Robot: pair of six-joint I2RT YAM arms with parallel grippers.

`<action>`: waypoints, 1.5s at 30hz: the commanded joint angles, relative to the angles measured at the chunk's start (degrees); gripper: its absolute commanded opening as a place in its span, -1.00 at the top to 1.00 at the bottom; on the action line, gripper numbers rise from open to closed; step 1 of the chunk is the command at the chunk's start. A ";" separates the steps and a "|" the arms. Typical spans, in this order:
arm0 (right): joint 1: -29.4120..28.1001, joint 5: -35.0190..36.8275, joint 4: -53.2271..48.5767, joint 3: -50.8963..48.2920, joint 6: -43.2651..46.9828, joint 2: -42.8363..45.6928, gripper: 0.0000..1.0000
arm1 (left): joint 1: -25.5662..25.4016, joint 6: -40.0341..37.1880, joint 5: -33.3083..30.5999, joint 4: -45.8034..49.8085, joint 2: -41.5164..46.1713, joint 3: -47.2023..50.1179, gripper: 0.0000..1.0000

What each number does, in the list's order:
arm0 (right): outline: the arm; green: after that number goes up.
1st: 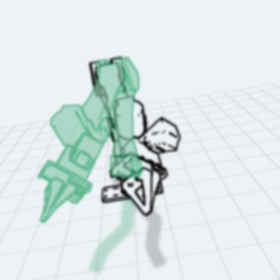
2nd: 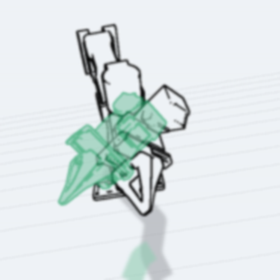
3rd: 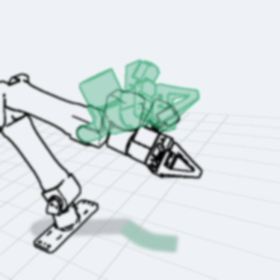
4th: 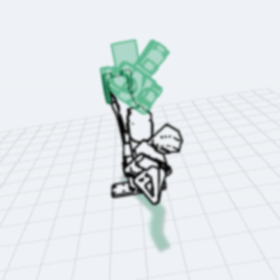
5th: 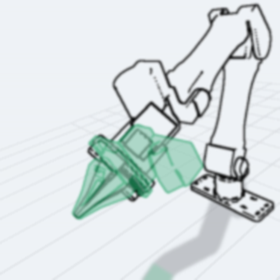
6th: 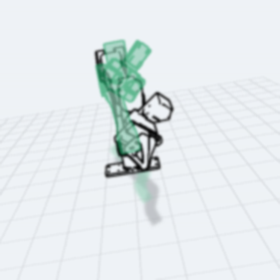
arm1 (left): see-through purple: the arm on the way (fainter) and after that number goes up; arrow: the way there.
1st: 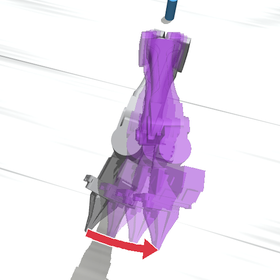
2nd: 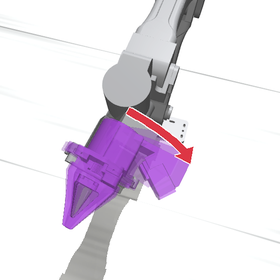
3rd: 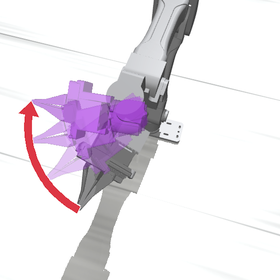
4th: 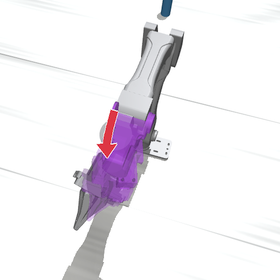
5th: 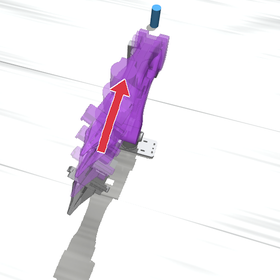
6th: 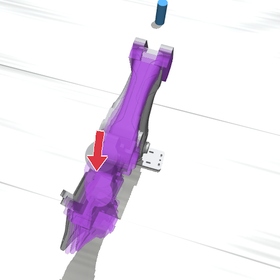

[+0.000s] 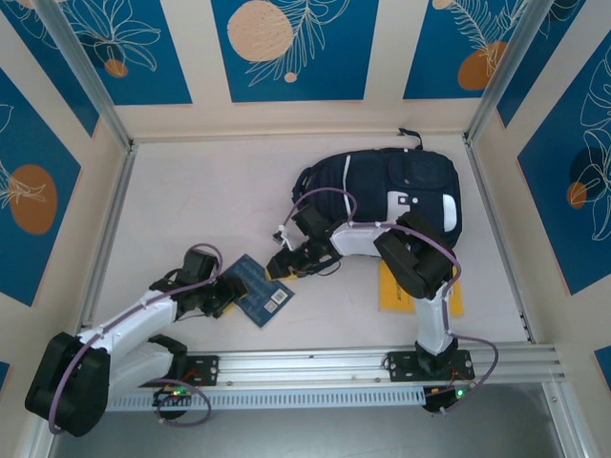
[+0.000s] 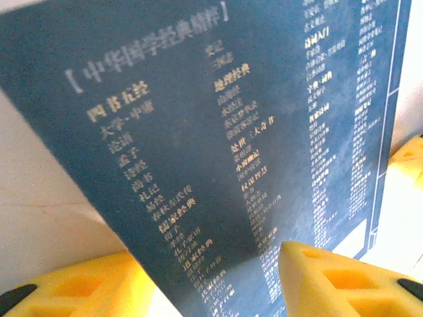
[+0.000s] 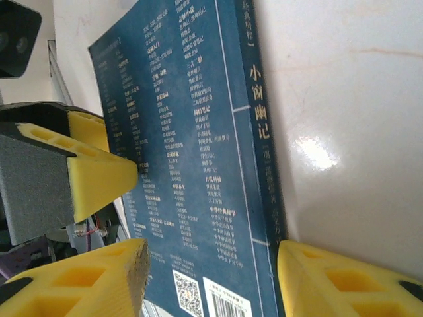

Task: Pack the student bag
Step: Pick up the book from the bottom-center of the table.

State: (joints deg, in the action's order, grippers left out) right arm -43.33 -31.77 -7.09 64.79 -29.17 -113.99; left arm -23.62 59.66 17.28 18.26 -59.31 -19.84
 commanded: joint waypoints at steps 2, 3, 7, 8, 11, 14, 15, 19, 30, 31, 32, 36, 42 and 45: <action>-3.54 6.52 -6.91 1.20 -2.24 2.07 -0.12 | -0.35 -2.09 2.45 -8.95 -0.59 0.72 0.02; -3.74 9.33 -8.72 2.07 -1.80 1.75 -0.12 | -0.26 -2.17 2.42 -8.95 -0.48 0.84 0.03; -4.60 13.89 -14.96 6.82 -0.20 -2.40 -0.13 | -0.34 -2.52 2.09 -8.80 -0.28 0.85 0.06; -4.97 14.08 -15.92 8.10 0.18 -3.70 -0.13 | -0.29 -2.67 2.03 -8.71 -0.32 0.85 0.07; -5.95 9.62 -16.14 10.75 0.39 -6.85 -0.12 | -0.38 -2.66 1.93 -9.09 -0.37 1.15 0.09; -6.91 2.64 -13.35 10.91 -0.20 -7.40 -0.10 | -0.33 -2.50 2.24 -9.99 -0.83 1.64 0.11; -7.07 0.57 -12.24 10.45 -0.55 -6.87 -0.09 | -0.33 -2.53 2.38 -10.08 -0.98 1.72 0.11; -6.69 -4.87 -6.50 6.66 -3.12 -3.01 -0.07 | -0.35 -2.88 2.59 -10.11 -1.21 1.90 0.14; -3.95 -16.88 18.14 -4.38 -18.08 1.82 -0.04 | -0.38 -3.33 2.90 -10.52 0.37 2.26 0.20; -3.87 -17.25 20.46 -4.86 -19.42 1.41 -0.04 | -0.38 -3.33 2.94 -10.66 0.53 2.17 0.20; -3.87 -17.68 23.18 -5.62 -21.19 0.87 -0.03 | -0.40 -3.32 2.95 -10.59 0.77 2.13 0.21; -3.91 -18.17 29.97 -6.67 -25.97 -1.51 0.00 | -0.33 -3.43 3.22 -10.38 1.60 1.99 0.21; -4.42 -16.64 29.45 -5.39 -27.21 -4.01 0.06 | -0.38 -3.45 3.12 -10.32 2.52 2.16 0.27; -4.48 -13.03 22.42 -4.23 -23.81 -4.26 0.12 | -0.38 -3.36 3.12 -10.60 2.48 2.26 0.33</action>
State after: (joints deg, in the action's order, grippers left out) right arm -45.63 -47.20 17.76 58.28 -55.07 -116.51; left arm -23.51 56.86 16.43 18.22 -56.40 -18.24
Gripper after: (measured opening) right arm 0.446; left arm 0.348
